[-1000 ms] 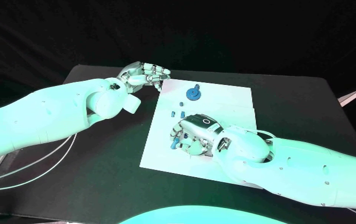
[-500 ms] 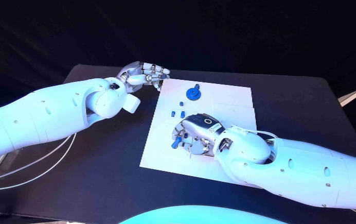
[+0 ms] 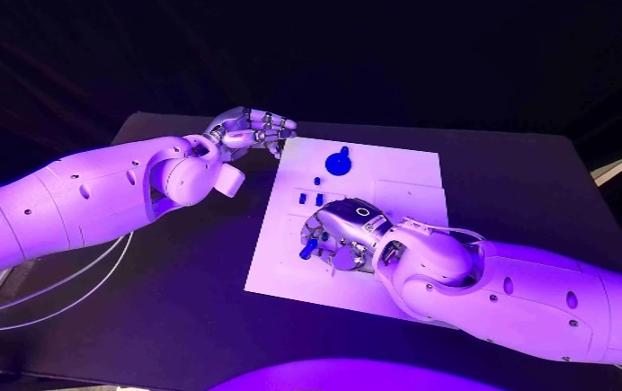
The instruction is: Assemble the parts on the task board
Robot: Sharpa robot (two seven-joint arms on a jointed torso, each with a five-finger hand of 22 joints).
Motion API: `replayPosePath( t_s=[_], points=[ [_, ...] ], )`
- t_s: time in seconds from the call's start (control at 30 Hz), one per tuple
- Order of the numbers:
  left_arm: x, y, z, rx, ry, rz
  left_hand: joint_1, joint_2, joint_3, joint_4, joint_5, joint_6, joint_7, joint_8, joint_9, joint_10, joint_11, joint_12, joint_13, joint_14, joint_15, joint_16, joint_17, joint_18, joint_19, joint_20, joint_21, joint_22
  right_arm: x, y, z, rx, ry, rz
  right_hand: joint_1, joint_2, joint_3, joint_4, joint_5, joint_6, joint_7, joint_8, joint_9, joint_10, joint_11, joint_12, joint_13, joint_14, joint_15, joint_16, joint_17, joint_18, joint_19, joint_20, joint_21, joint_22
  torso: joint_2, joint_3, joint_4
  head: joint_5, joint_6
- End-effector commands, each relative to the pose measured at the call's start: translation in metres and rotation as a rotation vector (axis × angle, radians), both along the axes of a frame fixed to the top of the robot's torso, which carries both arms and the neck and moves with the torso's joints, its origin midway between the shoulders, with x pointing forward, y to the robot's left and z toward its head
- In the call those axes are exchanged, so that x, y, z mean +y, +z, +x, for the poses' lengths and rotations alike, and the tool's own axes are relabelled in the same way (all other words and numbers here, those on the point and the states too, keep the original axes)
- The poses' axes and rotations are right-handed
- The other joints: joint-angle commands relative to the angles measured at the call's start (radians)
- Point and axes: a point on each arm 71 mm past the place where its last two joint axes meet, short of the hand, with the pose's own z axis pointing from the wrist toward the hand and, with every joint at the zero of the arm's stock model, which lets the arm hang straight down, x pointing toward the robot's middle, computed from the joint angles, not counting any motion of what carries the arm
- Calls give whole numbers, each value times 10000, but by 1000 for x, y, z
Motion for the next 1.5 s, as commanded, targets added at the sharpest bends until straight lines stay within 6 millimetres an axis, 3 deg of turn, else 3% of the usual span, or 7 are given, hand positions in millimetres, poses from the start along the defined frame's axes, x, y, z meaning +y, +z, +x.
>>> replayPosePath(
  t_s=[0.03, 0.67, 1.07, 1.2, 1.5],
  points=[
    [-1, 1, 0, -8, -48, -36, -53, 117, -219, 37, 82, -136, 45, -193, -111, -179, 16, 124, 130, -126, 30, -157, -91, -15, -31, 45, -191, -111, 0, -2, -2, 36, 44, -167, -336, 433, 585, -255, 213, 95, 23, 502, 272, 968, -256, 270, 346, 473, -39, 130, 174, -206, 108, -40, 211, 943, 0, 0, -2, -10, 7],
    [0, 1, 0, -2, -31, -26, -53, 117, -219, 37, 82, -136, 45, -193, -111, -179, 16, 124, 130, -126, 30, -157, -91, -15, -31, 45, -191, -111, 0, 0, -7, -159, 61, -406, -363, 433, 597, -278, 212, 93, 21, 512, 284, 971, -256, 261, 353, 476, -37, 136, 184, -208, 109, -38, 225, 952, -1, -3, 4, -2, -27],
    [0, 1, 0, 0, -27, -24, -53, 117, -224, 45, 82, -136, 42, -194, -112, -196, 15, 139, 134, -131, 30, -159, -97, -14, -30, 46, -204, -119, 11, 0, -11, -44, 293, -640, -553, 416, 599, -322, 208, 32, 34, 531, 326, 925, -234, 191, 373, 464, -20, 108, 143, -198, 88, -24, 153, 942, -3, -17, 7, -2, -25],
    [0, 1, 0, 1, -20, -21, -53, 117, -224, 45, 82, -136, 42, -194, -112, -196, 15, 139, 134, -131, 30, -159, -97, -14, -30, 46, -204, -119, 14, -1, -11, 56, 340, -789, -977, 218, 430, -302, 431, -89, 25, 519, 354, 841, -212, 91, 416, 455, 6, 90, 120, -173, 39, 8, -19, 902, 0, -15, 1, 0, -38],
    [1, 1, 0, 7, 1, -10, -53, 117, -224, 45, 82, -136, 42, -194, -112, -196, 15, 139, 134, -131, 30, -159, -97, -14, -30, 46, -204, -119, 13, -2, -8, 53, 166, -829, -1327, -3, 404, -303, 549, -436, 108, 304, 257, 500, -103, -100, 445, 449, 86, 81, 103, -149, -17, 69, -232, 852, -2, -10, 3, -10, -47]
  ],
)
